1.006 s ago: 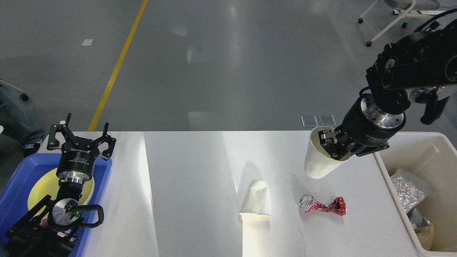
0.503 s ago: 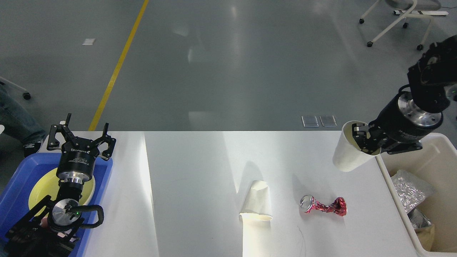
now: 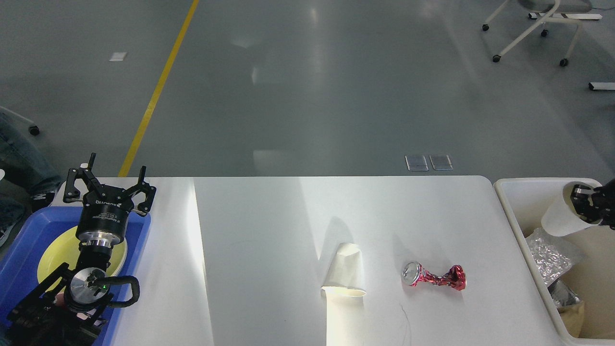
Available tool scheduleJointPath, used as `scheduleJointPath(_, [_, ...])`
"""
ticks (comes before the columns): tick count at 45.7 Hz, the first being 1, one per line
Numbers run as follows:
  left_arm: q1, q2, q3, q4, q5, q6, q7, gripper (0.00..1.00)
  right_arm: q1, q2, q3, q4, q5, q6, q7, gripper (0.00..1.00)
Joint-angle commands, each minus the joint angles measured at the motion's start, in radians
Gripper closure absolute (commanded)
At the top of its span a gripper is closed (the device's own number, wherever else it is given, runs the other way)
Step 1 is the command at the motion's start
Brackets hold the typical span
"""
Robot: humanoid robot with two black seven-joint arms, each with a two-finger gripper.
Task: Tidy desktop
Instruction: 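Release the paper cup into the bin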
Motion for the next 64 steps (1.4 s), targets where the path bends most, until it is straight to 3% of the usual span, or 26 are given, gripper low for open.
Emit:
scheduleJointPath(1, [0.0, 0.0, 0.0, 0.0, 0.0, 0.0, 0.0, 0.03, -0.212, 0.002, 0.118, -0.179, 0.002, -0.011, 0.0, 1.0])
scheduleJointPath(7, [0.0, 0.0, 0.0, 0.0, 0.0, 0.0, 0.0, 0.03, -0.425, 0.014, 0.242, -0.304, 0.012, -0.157, -0.006, 1.0])
scheduleJointPath(16, [0.0, 0.0, 0.0, 0.0, 0.0, 0.0, 0.0, 0.03, -0.715, 0.066, 0.452, -0.404, 0.019, -0.543, -0.015, 1.0])
scheduleJointPath(20, [0.0, 0.0, 0.0, 0.0, 0.0, 0.0, 0.0, 0.03, -0.828, 0.123, 0.543, -0.47, 0.018, -0.648, -0.017, 1.0])
scheduleJointPath(29, [0.0, 0.0, 0.0, 0.0, 0.0, 0.0, 0.0, 0.03, -0.971, 0.282, 0.63, -0.7, 0.019, -0.665, -0.017, 1.0])
scheduleJointPath(40, [0.0, 0.0, 0.0, 0.0, 0.0, 0.0, 0.0, 0.03, -0.987, 0.313, 0.692, -0.714, 0.018, -0.673, -0.041, 1.0])
scheduleJointPath(50, [-0.002, 0.0, 0.0, 0.0, 0.0, 0.0, 0.002, 0.03, -0.987, 0.318, 0.696, -0.713, 0.019, -0.673, -0.136, 1.0])
scheduleJointPath(61, [0.0, 0.0, 0.0, 0.0, 0.0, 0.0, 0.0, 0.03, -0.988, 0.324, 0.69, -0.713, 0.019, -0.677, -0.141, 1.0])
scheduleJointPath(62, [-0.002, 0.0, -0.002, 0.0, 0.0, 0.0, 0.0, 0.03, -0.988, 0.324, 0.687, -0.713, 0.019, -0.679, -0.141, 0.95])
scheduleJointPath(64, [0.0, 0.0, 0.0, 0.0, 0.0, 0.0, 0.0, 0.03, -0.988, 0.321, 0.679, -0.713, 0.019, -0.688, -0.14, 0.67])
